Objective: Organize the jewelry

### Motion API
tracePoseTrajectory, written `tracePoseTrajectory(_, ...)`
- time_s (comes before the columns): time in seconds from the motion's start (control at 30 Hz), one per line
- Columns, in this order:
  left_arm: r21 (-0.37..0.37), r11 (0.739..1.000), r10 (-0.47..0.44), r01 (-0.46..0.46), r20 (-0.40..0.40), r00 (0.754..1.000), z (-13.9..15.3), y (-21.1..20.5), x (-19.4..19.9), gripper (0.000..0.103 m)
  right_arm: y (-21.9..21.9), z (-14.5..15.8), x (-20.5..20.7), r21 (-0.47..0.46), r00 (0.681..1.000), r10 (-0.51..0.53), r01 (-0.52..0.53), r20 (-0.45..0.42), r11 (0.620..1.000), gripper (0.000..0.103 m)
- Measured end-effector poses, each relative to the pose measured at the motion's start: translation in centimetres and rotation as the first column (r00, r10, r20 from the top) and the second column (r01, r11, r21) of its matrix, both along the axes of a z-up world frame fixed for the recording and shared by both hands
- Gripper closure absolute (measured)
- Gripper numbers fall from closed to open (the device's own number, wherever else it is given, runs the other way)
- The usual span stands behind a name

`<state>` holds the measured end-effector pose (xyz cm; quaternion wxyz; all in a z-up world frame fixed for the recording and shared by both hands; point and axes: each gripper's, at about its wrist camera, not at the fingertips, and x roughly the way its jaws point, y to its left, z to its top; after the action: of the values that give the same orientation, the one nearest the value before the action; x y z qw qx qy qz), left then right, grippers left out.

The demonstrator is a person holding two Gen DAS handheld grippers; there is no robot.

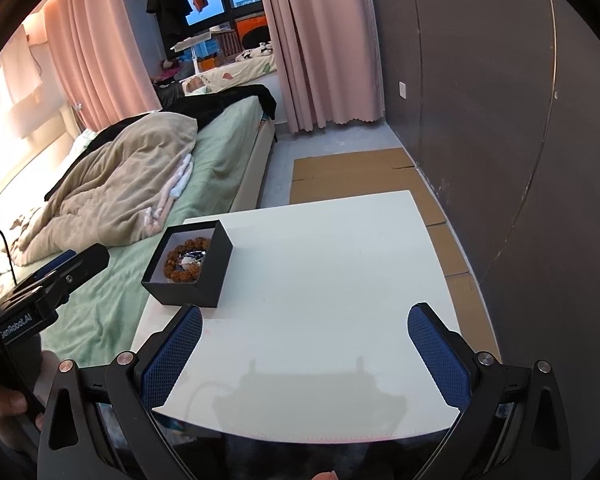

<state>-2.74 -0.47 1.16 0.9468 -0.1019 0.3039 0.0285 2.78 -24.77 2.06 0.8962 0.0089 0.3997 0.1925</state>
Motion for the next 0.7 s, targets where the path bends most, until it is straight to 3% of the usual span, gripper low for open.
tracePoseTrajectory(0.7,0.001,1.0,-0.005,0.005,0.017,1.0,0.4,0.22,-0.18,0.0,-0.03,0.52,0.36,0.03,1.0,-0.024,0.024,-0.007,0.999,0.0)
